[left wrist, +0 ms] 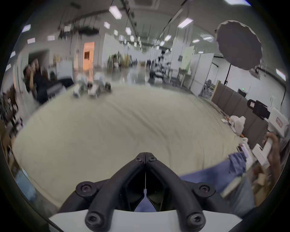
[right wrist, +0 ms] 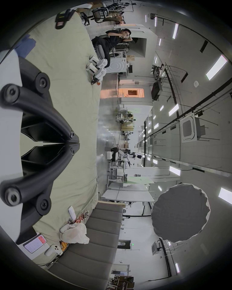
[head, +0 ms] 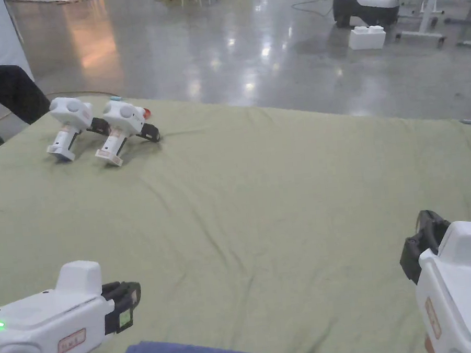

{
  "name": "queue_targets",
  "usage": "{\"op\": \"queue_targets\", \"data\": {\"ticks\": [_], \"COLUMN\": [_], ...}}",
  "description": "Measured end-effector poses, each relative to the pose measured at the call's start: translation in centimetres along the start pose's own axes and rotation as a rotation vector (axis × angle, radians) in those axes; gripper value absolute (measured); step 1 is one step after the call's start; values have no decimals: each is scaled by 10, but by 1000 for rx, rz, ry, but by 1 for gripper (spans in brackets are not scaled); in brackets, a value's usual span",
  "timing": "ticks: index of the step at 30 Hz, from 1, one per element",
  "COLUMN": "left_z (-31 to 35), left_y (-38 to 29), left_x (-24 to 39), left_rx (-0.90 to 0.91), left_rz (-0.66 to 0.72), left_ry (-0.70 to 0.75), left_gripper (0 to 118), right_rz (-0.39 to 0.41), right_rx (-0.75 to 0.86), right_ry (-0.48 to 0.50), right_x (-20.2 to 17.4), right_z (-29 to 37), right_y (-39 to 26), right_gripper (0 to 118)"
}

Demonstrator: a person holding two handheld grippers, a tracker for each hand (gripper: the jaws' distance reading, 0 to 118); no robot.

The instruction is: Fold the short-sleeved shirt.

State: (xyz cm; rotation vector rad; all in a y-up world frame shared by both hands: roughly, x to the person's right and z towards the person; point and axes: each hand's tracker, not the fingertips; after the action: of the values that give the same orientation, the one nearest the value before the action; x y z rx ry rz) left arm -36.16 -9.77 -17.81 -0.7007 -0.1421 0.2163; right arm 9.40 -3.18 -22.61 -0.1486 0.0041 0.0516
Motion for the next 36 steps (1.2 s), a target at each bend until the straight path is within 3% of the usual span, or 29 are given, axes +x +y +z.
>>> {"op": "queue_targets", "data": {"ticks": [3,5,9,10,12,17,21,23,25,27,29,34,36], "left_z": [-5,-15,-38,-45,-51,-68,-84,-91,-94,-79,-69,-47,-63], "left_y": [-24,-38,-65,-71,-81,-91,-95,-95,-95,-98,-99,-85,-95], "left_x": [-28,-49,-79,-84,-86,-122,-111,-106,-101,-76,-65,-44,-65], "left_rx": [-120,-205,-308,-322,-321,-241,-314,-339,-356,-351,-336,-289,-275], "left_rz": [106,200,354,384,458,674,729,726,670,654,681,572,565], "left_ry": [-64,-96,-212,-242,-282,-464,-578,-555,-497,-489,-490,-445,-437], "left_gripper": [0,12,82,90,90,88,68,61,29,15,8,5,4], "right_rz": [-5,-12,-9,-9,-9,-1,-9,-5,-6,-6,-9,-11,-14], "right_rx": [-27,-50,-89,-95,-105,-124,-138,-144,-148,-154,-160,-174,-180], "right_ry": [-4,4,18,18,17,10,11,8,10,11,14,20,24], "right_x": [0,0,0,0,1,3,4,4,4,4,5,6,6], "right_z": [-2,-4,-6,-6,-6,-6,-7,-7,-7,-7,-8,-11,-12], "right_y": [-7,-11,-20,-22,-24,-28,-30,-31,-32,-33,-34,-37,-38], "right_gripper": [0,0,0,0,0,0,0,0,0,0,0,0,0]}}
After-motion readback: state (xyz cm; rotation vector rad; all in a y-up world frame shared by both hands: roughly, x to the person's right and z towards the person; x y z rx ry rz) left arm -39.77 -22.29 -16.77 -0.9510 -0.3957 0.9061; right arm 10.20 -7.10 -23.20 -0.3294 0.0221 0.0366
